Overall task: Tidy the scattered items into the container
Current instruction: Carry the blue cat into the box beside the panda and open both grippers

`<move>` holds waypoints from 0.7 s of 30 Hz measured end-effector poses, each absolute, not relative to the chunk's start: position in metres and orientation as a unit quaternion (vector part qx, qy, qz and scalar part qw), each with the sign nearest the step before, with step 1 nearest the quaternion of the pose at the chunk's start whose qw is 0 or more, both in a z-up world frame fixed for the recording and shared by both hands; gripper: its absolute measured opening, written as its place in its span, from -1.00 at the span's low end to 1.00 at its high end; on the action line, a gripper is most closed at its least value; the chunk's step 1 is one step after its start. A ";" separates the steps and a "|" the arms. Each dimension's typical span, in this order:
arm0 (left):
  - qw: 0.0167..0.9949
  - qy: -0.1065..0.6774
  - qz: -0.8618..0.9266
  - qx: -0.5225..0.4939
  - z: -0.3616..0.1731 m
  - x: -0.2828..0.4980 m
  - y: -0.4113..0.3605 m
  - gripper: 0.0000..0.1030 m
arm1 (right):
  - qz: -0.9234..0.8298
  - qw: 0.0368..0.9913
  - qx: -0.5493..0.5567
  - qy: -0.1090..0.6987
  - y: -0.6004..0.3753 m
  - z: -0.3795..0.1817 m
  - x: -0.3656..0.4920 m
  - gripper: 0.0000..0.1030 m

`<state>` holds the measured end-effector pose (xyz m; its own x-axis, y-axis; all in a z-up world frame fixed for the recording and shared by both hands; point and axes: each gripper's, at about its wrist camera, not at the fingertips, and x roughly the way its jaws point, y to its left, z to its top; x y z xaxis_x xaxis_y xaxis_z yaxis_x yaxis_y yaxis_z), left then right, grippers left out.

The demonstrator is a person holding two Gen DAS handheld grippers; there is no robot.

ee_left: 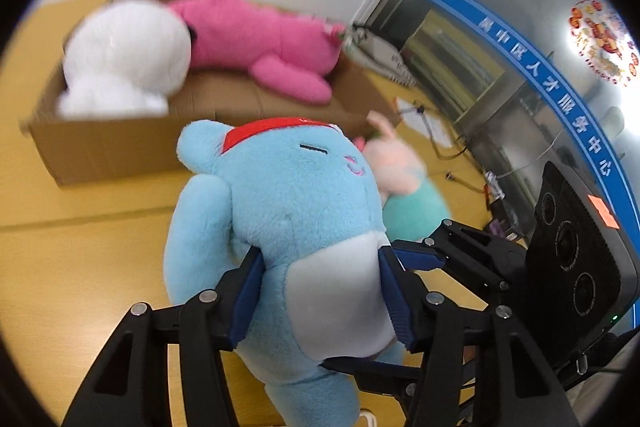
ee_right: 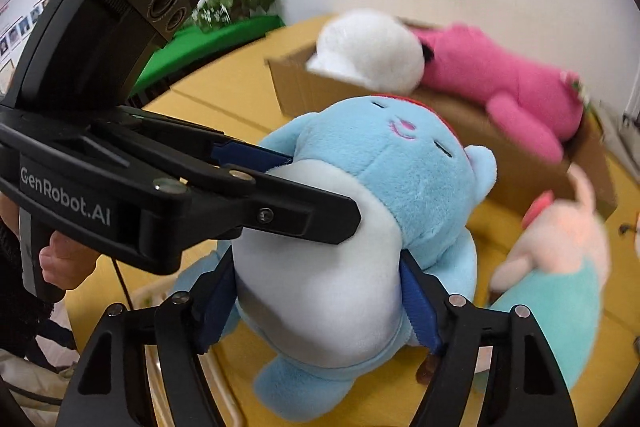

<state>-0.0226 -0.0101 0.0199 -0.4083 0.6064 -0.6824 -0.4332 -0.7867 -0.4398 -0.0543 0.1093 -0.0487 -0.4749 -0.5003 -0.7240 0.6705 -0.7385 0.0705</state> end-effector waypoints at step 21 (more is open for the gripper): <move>0.295 -0.046 0.874 -0.385 0.097 -0.237 -0.014 0.05 | -0.907 0.321 0.265 0.067 0.093 0.029 -0.258 0.55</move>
<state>-0.2369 -0.0135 0.0971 -0.5307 0.5499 -0.6450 -0.4793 -0.8223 -0.3067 -0.2584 0.0930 0.0294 -0.6534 -0.5472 -0.5230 0.6185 -0.7843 0.0479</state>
